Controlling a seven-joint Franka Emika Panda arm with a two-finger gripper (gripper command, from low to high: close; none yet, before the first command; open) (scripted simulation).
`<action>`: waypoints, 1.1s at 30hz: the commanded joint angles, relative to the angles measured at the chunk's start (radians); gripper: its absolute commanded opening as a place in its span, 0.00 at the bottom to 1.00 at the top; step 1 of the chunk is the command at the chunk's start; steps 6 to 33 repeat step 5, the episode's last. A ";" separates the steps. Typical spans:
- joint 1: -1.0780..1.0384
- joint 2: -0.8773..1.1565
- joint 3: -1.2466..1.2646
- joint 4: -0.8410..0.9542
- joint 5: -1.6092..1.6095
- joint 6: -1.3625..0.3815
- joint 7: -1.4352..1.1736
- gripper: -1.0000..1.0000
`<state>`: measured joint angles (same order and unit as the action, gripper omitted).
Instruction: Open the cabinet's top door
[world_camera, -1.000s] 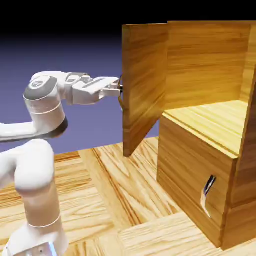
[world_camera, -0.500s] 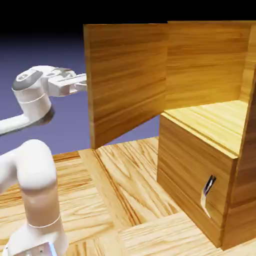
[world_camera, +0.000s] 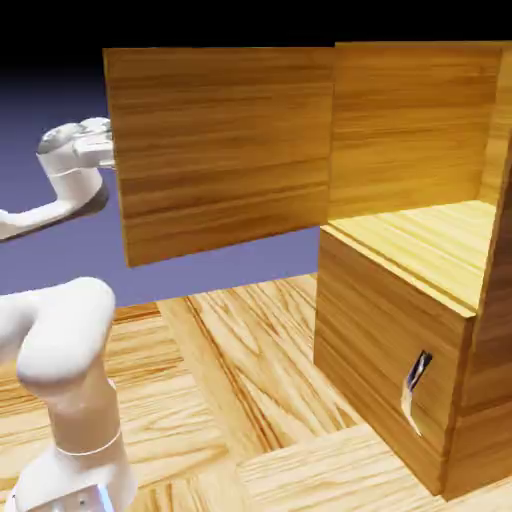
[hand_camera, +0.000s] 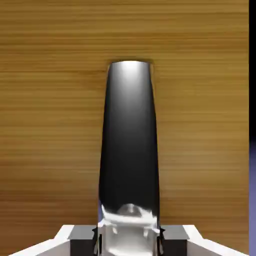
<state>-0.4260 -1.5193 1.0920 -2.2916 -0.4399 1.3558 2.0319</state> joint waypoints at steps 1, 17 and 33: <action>-0.030 0.004 0.012 0.036 0.006 -0.030 -0.004 0.00; -0.107 0.011 0.040 0.131 0.020 -0.104 -0.017 1.00; -0.107 0.011 0.040 0.131 0.020 -0.104 -0.017 1.00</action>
